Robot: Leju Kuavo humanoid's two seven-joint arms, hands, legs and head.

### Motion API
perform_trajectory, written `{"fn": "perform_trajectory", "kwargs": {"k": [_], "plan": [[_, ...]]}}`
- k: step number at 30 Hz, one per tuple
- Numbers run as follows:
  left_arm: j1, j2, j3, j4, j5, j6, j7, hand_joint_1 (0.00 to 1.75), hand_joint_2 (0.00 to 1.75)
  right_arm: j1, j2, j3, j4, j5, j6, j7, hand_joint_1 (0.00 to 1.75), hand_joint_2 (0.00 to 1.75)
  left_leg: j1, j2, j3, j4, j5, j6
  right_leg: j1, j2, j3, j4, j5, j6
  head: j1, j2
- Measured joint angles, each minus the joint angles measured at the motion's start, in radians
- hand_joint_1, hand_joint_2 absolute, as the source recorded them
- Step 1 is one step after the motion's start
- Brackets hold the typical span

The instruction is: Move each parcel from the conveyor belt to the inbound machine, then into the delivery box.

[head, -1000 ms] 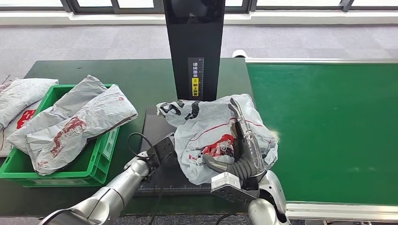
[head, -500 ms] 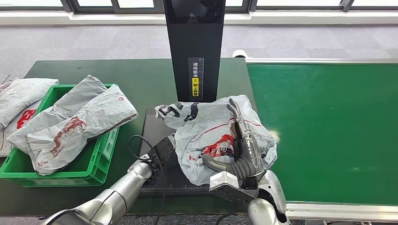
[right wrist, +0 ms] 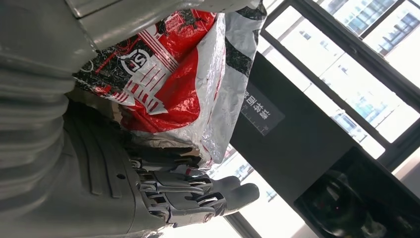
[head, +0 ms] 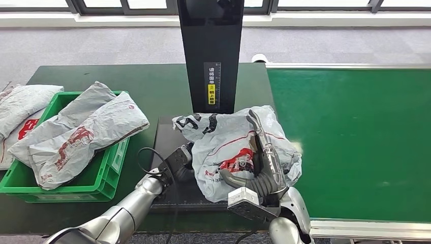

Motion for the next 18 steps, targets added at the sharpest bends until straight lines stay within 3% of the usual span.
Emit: {"fn": "perform_trajectory", "kwargs": {"k": [6, 12, 18], "plan": [[0.001, 0.007, 0.005, 0.001, 0.021, 0.024, -0.001, 0.0, 1.75, -0.007, 0.0, -0.006, 0.022, -0.016, 0.022, 0.033, 0.0, 1.75, 0.0, 0.0, 0.0, 0.0, 0.0, 0.0, 0.0, 0.0, 0.0, 0.0, 0.0, 0.0, 0.0, 0.0], [0.012, 0.029, 0.051, -0.004, 0.039, 0.049, -0.026, 0.0, 1.75, -0.059, 0.0, -0.071, 0.252, -0.048, 0.055, 0.042, 0.0, 1.75, 0.0, -0.001, -0.001, 0.0, 0.001, 0.001, 0.0, -0.002, 0.0, 0.0, 0.0, 0.0, 0.0, 0.0], [0.018, 0.035, 0.068, -0.007, 0.035, 0.058, -0.03, 0.0, 1.75, -0.077, 0.0, -0.091, 0.339, -0.046, 0.068, 0.059, 0.0, 1.75, 0.0, -0.002, -0.001, 0.0, 0.001, 0.001, 0.0, -0.002, 0.0, 0.0, 0.001, 0.0, 0.0, 0.0]]}}
